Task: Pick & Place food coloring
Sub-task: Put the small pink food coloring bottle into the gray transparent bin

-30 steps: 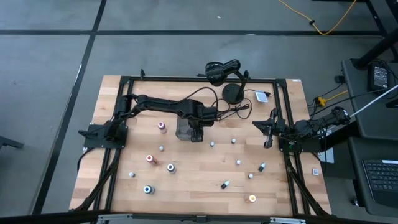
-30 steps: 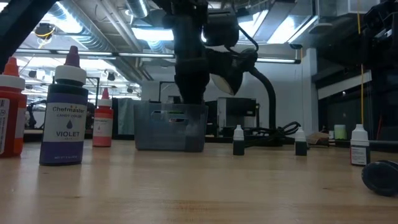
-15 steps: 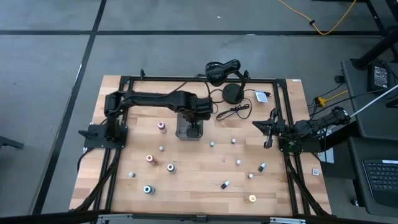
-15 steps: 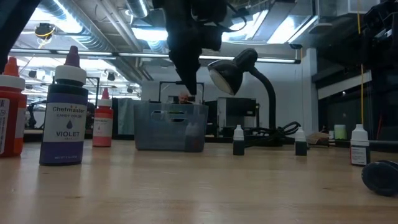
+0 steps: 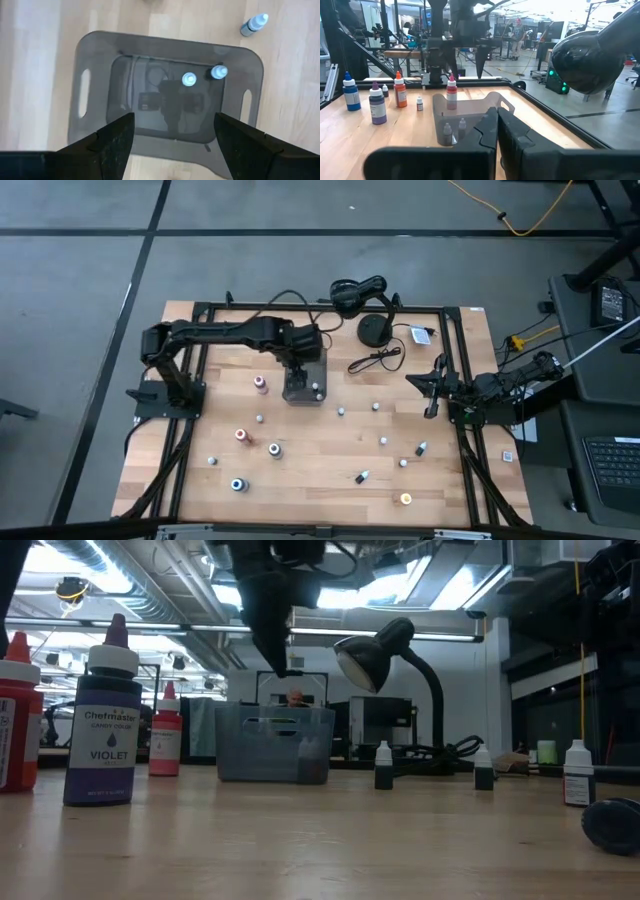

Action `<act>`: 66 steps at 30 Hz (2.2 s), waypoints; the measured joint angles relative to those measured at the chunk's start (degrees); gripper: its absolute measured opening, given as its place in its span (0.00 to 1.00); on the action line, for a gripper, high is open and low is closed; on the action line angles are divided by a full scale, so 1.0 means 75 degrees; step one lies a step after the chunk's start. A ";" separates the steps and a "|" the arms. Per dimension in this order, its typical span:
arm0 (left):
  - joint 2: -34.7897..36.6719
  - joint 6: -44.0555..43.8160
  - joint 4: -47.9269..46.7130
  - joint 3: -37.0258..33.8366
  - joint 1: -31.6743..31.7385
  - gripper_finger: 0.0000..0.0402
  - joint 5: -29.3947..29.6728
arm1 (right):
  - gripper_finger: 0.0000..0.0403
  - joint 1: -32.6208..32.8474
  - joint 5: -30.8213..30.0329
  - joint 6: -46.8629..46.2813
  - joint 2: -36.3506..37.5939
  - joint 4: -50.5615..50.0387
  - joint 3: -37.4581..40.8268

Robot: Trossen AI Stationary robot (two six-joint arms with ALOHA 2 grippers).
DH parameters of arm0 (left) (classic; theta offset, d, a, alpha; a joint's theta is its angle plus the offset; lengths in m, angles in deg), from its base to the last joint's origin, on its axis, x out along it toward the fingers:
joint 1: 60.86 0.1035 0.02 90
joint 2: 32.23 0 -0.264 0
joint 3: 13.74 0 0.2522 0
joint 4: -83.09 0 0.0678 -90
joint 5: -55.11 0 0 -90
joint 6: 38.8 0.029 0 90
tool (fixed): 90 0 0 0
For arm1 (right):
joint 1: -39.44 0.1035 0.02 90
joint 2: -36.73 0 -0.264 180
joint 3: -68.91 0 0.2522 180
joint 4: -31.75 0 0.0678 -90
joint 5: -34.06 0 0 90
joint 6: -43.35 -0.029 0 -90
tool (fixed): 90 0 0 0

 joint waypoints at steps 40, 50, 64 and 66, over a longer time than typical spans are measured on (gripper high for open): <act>0.3926 -0.2324 -0.0147 -0.3882 0.1587 0.67 0.0399 | 0.04 0.0000 0.0000 -0.0001 0.0000 -0.0002 -0.0002; 0.4426 -0.2694 -0.0482 -0.3884 0.1538 0.67 0.0464 | 0.04 0.0001 0.0000 -0.0001 0.0000 0.0000 -0.0003; 0.5187 -0.3776 -0.1295 -0.3884 0.0945 0.67 0.0606 | 0.04 0.0000 -0.0003 -0.0003 0.0000 -0.0003 -0.0003; 0.5209 -0.4034 -0.1301 -0.3884 0.0808 0.67 0.0640 | 0.04 0.0001 0.0000 -0.0001 0.0000 -0.0001 -0.0002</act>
